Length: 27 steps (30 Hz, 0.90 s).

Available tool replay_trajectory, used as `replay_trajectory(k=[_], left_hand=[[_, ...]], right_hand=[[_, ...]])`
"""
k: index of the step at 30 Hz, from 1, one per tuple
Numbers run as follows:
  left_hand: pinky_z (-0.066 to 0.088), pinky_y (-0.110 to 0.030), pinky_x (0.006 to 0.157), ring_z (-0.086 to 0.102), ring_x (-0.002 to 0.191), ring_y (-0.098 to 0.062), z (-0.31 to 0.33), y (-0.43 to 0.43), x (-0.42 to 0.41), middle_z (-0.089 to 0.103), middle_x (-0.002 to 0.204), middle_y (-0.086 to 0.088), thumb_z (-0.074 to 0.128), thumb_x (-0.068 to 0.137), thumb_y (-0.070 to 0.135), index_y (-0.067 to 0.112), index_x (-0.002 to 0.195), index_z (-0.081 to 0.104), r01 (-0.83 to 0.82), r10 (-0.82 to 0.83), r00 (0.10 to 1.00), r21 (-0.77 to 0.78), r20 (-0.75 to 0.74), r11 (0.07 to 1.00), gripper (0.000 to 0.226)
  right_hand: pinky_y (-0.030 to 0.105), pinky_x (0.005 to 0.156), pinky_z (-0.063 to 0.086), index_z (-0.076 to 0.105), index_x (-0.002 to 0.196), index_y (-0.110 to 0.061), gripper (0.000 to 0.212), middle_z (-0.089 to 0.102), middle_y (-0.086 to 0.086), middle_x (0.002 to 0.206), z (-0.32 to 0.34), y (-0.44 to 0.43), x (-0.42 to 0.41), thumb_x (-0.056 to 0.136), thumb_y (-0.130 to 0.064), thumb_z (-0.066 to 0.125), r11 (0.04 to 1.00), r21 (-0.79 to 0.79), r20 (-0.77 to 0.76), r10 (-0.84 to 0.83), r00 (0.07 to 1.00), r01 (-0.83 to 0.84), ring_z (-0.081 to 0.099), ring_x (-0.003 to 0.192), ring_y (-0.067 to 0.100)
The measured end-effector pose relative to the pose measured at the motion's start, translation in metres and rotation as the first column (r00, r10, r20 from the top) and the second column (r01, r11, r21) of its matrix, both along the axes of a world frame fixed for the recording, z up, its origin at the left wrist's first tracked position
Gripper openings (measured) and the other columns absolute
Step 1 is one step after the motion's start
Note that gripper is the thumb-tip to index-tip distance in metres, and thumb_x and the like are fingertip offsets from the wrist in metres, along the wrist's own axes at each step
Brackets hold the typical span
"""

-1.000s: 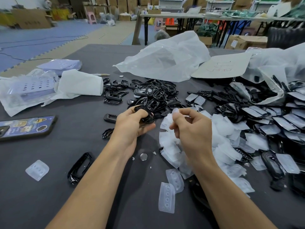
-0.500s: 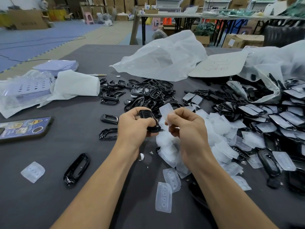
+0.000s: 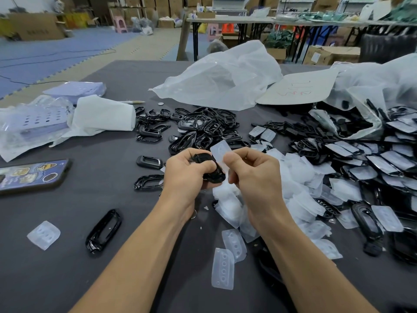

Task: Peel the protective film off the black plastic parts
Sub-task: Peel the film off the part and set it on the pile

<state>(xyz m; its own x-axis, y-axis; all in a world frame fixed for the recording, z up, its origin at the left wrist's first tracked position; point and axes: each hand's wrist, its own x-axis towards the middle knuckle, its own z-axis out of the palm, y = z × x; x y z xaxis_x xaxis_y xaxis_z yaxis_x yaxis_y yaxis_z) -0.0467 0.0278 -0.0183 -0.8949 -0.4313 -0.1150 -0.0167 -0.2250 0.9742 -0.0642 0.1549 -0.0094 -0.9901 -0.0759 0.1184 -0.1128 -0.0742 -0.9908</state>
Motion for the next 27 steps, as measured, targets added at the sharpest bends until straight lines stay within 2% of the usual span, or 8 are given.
replay_trajectory(k=[4, 7, 11, 14, 17, 20, 23, 27], left_hand=[[0.059, -0.03, 0.053, 0.077, 0.07, -0.025, -0.001, 0.001, -0.001, 0.077, 0.081, -0.014, 0.068, 0.086, -0.009, 0.012, 0.095, 0.075, 0.033, -0.034, 0.999, 0.044, 0.025, 0.999, 0.024], [0.058, -0.029, 0.052, 0.078, 0.075, -0.027, -0.002, 0.0, -0.001, 0.079, 0.086, -0.016, 0.067, 0.086, -0.008, 0.019, 0.097, 0.076, 0.066, -0.068, 0.997, 0.053, 0.025, 0.996, 0.03], [0.06, -0.03, 0.054, 0.075, 0.066, -0.023, -0.003, -0.001, -0.002, 0.076, 0.081, -0.011, 0.067, 0.086, -0.008, 0.018, 0.09, 0.082, 0.083, -0.084, 0.996, 0.022, 0.028, 0.996, 0.03], [0.061, -0.032, 0.056, 0.075, 0.068, -0.024, -0.004, -0.001, -0.002, 0.077, 0.09, -0.015, 0.068, 0.086, -0.008, 0.018, 0.087, 0.083, 0.092, -0.092, 0.995, 0.003, 0.03, 0.996, 0.03], [0.06, -0.031, 0.056, 0.076, 0.07, -0.025, -0.005, -0.001, -0.001, 0.076, 0.099, -0.021, 0.068, 0.088, -0.006, 0.015, 0.094, 0.082, 0.122, -0.121, 0.992, -0.019, 0.039, 0.992, 0.027], [0.061, -0.032, 0.059, 0.076, 0.078, -0.027, -0.005, 0.0, -0.001, 0.075, 0.107, -0.026, 0.067, 0.095, 0.007, 0.013, 0.101, 0.081, 0.158, -0.156, 0.986, -0.019, 0.057, 0.987, 0.016], [0.062, -0.037, 0.063, 0.075, 0.089, -0.029, -0.003, -0.001, -0.001, 0.076, 0.105, -0.025, 0.044, 0.11, 0.042, 0.01, 0.107, 0.079, 0.217, -0.224, 0.971, 0.082, 0.087, 0.973, 0.048], [0.063, -0.039, 0.062, 0.078, 0.087, -0.032, -0.001, -0.004, -0.001, 0.077, 0.106, -0.022, 0.016, 0.109, 0.06, 0.008, 0.114, 0.076, 0.341, -0.366, 0.927, 0.228, 0.08, 0.912, 0.079]], right_hand=[[0.019, 0.05, 0.041, 0.078, 0.072, -0.025, 0.02, 0.056, -0.001, 0.048, -0.002, 0.001, 0.0, 0.089, -0.015, 0.076, 0.998, 0.016, -0.01, -0.055, 0.998, 0.055, 0.045, 0.044, 0.009], [0.018, 0.055, 0.044, 0.078, 0.073, -0.021, 0.016, 0.066, 0.0, 0.057, -0.001, 0.002, -0.001, 0.089, -0.018, 0.075, 0.999, -0.005, -0.037, -0.037, 0.999, 0.037, 0.053, 0.05, 0.005], [0.021, 0.057, 0.043, 0.076, 0.071, -0.018, 0.029, 0.062, -0.002, 0.059, -0.003, 0.003, -0.003, 0.093, -0.037, 0.072, 0.998, -0.039, -0.018, -0.042, 0.999, 0.041, 0.049, 0.053, 0.007], [0.022, 0.058, 0.045, 0.077, 0.084, -0.018, 0.016, 0.066, 0.0, 0.062, -0.004, 0.005, -0.005, 0.09, -0.006, 0.07, 0.998, -0.032, -0.028, -0.047, 0.998, 0.046, 0.055, 0.055, 0.009], [0.022, 0.057, 0.047, 0.074, 0.1, -0.02, 0.024, 0.071, 0.007, 0.065, -0.003, 0.009, -0.006, 0.086, 0.0, 0.071, 0.999, -0.038, -0.015, -0.03, 0.999, 0.029, 0.056, 0.055, 0.013], [0.022, 0.05, 0.046, 0.076, 0.082, -0.013, 0.015, 0.069, 0.008, 0.062, 0.001, 0.012, -0.007, 0.084, 0.003, 0.074, 0.997, -0.076, 0.002, 0.003, 1.0, -0.003, 0.052, 0.049, 0.013], [0.019, 0.053, 0.046, 0.078, 0.075, -0.011, 0.019, 0.07, 0.007, 0.064, 0.001, 0.014, -0.009, 0.083, 0.007, 0.075, 0.997, -0.065, -0.003, 0.036, 0.999, -0.036, 0.058, 0.053, 0.011], [0.023, 0.075, 0.057, 0.082, 0.079, -0.016, 0.024, 0.079, 0.003, 0.079, 0.003, 0.015, -0.011, 0.086, 0.005, 0.074, 0.997, 0.033, -0.042, 0.065, 0.997, -0.064, 0.072, 0.077, 0.014]])
